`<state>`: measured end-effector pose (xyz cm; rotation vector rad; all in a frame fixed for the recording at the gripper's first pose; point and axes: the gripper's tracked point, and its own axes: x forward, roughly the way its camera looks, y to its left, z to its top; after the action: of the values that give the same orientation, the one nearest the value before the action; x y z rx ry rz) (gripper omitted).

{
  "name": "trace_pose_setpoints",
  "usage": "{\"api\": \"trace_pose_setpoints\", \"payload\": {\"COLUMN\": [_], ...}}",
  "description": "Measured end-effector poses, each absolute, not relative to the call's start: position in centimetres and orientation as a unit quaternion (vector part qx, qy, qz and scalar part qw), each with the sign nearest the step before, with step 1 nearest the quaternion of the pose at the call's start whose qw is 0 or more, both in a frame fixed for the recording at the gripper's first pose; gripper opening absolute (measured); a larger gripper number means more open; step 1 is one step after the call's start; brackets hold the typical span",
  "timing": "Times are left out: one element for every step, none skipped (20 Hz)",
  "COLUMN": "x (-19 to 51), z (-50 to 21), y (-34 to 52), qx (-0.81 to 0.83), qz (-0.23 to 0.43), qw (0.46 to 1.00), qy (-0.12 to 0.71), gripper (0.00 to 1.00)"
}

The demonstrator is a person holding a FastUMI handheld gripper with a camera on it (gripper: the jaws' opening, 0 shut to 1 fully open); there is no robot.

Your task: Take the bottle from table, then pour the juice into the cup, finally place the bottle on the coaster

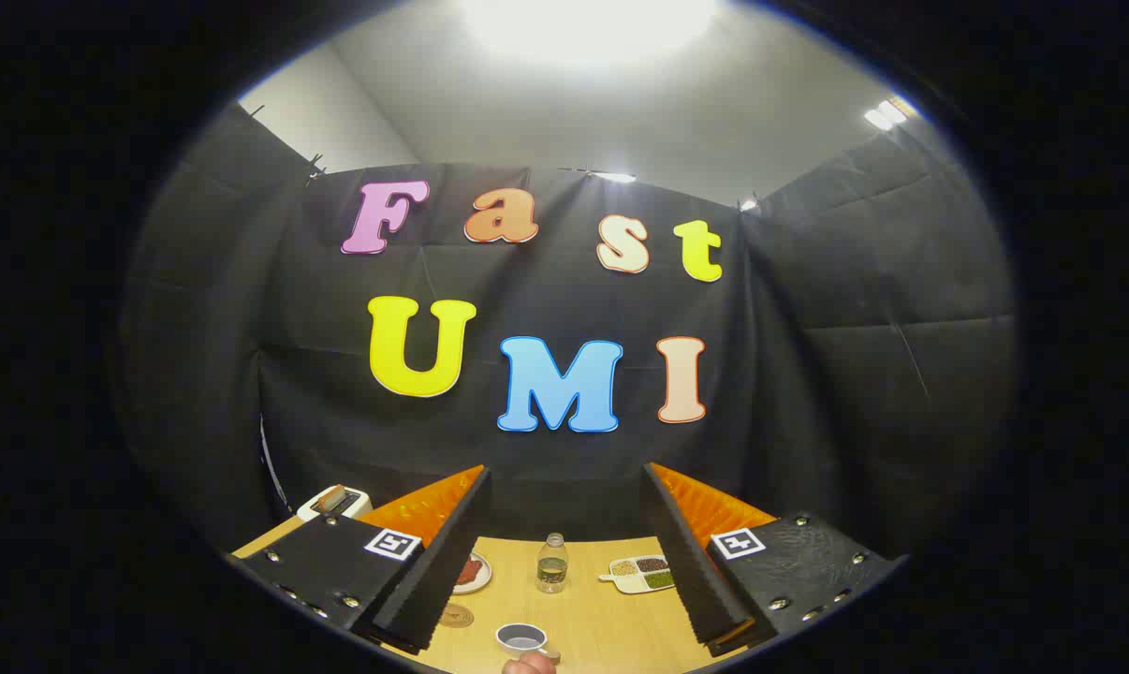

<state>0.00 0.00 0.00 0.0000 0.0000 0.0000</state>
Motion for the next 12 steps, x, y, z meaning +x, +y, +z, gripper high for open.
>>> {"api": "trace_pose_setpoints", "payload": {"x": [0.0,0.1,0.1,0.2,0.1,0.1,-0.1,0.0,-0.1,-0.2,-0.3,-0.4], "z": [0.0,0.0,-0.1,-0.1,-0.2,-0.1,-0.1,0.2,0.2,0.2,-0.1,-0.1], "y": [0.2,0.1,0.2,0.1,0.0,-0.2,-0.4,-0.7,-0.9,-0.9,-0.9,-0.8], "qx": [0.000,0.003,0.007,0.012,0.016,0.017,0.016,0.014,0.012,0.011,0.011,0.011], "qz": [0.001,0.002,0.002,0.003,0.003,0.002,0.000,-0.004,-0.008,-0.009,-0.012,-0.013], "qw": [1.000,1.000,1.000,1.000,1.000,1.000,1.000,1.000,1.000,1.000,1.000,1.000], "qy": [0.000,0.001,0.000,0.000,0.001,0.001,-0.002,-0.006,-0.009,-0.010,-0.009,-0.008], "gripper": [0.97,0.97,0.97,0.97,0.97,0.97,0.97,0.97,0.97,0.97,0.97,0.97]}}
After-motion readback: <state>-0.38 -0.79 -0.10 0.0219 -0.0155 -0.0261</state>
